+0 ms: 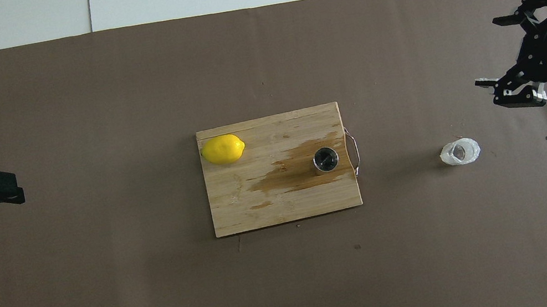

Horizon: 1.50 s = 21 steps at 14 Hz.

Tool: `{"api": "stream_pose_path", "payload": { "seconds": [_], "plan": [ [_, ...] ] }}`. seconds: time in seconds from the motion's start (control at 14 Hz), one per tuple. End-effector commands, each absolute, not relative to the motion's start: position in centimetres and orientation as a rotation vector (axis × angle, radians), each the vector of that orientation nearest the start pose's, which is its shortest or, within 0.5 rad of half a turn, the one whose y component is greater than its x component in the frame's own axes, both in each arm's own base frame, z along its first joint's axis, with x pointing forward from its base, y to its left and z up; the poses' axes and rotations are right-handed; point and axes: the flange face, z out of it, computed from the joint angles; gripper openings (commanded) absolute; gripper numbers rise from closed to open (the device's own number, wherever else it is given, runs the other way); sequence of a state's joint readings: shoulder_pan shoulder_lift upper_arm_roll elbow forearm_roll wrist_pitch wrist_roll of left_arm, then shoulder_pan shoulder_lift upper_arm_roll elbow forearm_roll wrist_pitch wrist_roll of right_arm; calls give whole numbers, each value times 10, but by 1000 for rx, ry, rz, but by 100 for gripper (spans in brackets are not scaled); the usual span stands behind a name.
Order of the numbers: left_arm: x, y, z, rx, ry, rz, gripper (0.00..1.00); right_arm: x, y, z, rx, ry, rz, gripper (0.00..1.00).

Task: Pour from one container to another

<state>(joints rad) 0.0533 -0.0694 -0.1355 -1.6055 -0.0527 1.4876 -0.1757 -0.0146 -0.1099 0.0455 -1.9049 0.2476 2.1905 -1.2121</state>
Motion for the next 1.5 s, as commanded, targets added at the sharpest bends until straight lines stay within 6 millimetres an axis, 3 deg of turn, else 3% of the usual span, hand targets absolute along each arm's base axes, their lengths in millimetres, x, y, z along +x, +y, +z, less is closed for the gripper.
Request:
{"api": "stream_pose_path", "payload": {
  "seconds": [0.0, 0.14, 0.64, 0.93, 1.07, 1.29, 1.43],
  "plan": [
    [514, -50, 640, -3174, -159, 98, 100, 569, 50, 612, -2778, -1360, -640, 100],
    [514, -50, 640, -3176, -159, 98, 100, 568, 52, 631, -2894, -1017, -611, 100],
    [514, -50, 640, -3174, -159, 98, 100, 580, 40, 680, -3109, -154, -414, 100],
    [514, -50, 640, -3174, -159, 98, 100, 578, 25, 674, -3169, 143, -339, 100],
    [514, -50, 640, -3174, -159, 98, 100, 561, 17, 652, -3182, 249, -207, 100],
    [514, -50, 640, -3174, -159, 98, 100, 532, 18, 623, -3189, 227, -92, 100],
    [514, -50, 640, -3174, -159, 98, 100, 529, 17, 621, -3191, 230, -73, 100]
  ]
}}
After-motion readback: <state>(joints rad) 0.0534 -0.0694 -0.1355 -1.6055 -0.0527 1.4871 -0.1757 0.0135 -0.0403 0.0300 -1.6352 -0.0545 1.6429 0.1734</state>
